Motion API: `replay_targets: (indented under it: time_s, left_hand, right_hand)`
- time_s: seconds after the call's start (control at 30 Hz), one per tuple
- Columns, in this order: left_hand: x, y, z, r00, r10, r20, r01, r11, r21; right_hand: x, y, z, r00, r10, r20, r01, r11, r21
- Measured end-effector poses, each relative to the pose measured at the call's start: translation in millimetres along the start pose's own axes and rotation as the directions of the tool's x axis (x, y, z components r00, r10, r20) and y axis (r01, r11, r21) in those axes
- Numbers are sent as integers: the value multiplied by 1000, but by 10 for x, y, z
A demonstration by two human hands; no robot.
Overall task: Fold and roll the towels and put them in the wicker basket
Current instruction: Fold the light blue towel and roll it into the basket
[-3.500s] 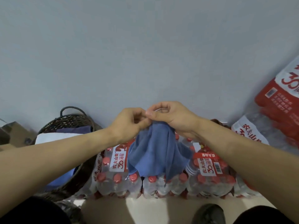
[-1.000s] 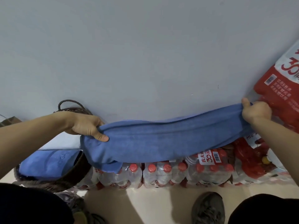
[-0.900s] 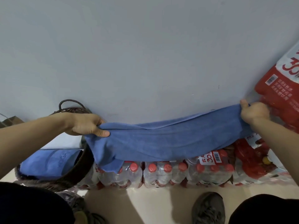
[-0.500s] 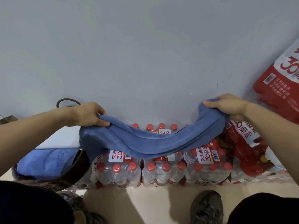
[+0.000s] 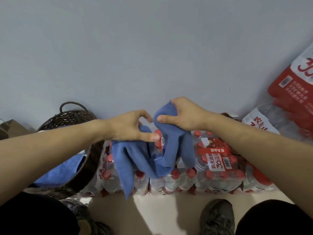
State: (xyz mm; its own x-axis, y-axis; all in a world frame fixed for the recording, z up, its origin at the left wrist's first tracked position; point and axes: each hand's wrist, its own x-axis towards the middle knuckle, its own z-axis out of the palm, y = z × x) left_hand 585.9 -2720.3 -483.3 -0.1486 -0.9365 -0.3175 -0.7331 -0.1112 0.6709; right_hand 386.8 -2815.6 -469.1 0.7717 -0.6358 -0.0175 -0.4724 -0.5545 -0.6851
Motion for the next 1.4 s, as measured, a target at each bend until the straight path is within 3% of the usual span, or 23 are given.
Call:
replay_targets:
  time_s: [0.1, 0.2, 0.4, 0.7, 0.8, 0.93, 1.0, 1.13, 1.2, 1.27, 1.4]
  left_hand:
    - [9, 99, 45, 986, 160, -53, -164, 983, -86]
    - [33, 106, 8, 947, 143, -288, -175, 981, -86]
    - [-22, -5, -200, 881, -22, -473, -123, 954, -272]
    - [-67, -60, -217, 790, -216, -574, -35, 918, -394]
    - [-56, -86, -193, 796, -295, -528, 85, 919, -386]
    - [-90, -150, -82, 869, -423, -257, 276, 845, -457]
    - [-117, -215, 34, 885, -452, -113, 350, 805, -480]
    - [-119, -394, 363, 851, -523, 57, 461, 688, -561]
    - [-127, -543, 528, 817, -562, 129, 530, 645, -550]
    - [-145, -704, 645, 790, -593, 159, 587, 655, -475]
    - [-188, -1009, 618, 822, -569, 1, 559, 807, -188]
  right_hand:
    - [7, -88, 129, 1000, 4, 2, -4, 956, 294]
    - [-18, -60, 107, 992, 76, 104, -117, 876, 469]
    - [-107, 392, -16, 868, 201, 455, -383, 853, 355]
    - [-155, 842, -97, 841, 246, 483, -499, 698, 513]
    - [-155, 839, -131, 873, 303, 381, -471, 725, 503]
    - [-202, 861, -232, 850, 403, 339, -491, 839, 235]
    - [-261, 909, -284, 770, 466, 437, -555, 826, 99]
    - [-367, 1047, -393, 500, 554, 666, -657, 743, -126]
    - [-373, 1105, -368, 447, 586, 675, -680, 713, -169]
    - [-326, 1181, -295, 497, 601, 626, -723, 686, -85]
    - [-154, 1333, -111, 630, 572, 525, -753, 615, 235]
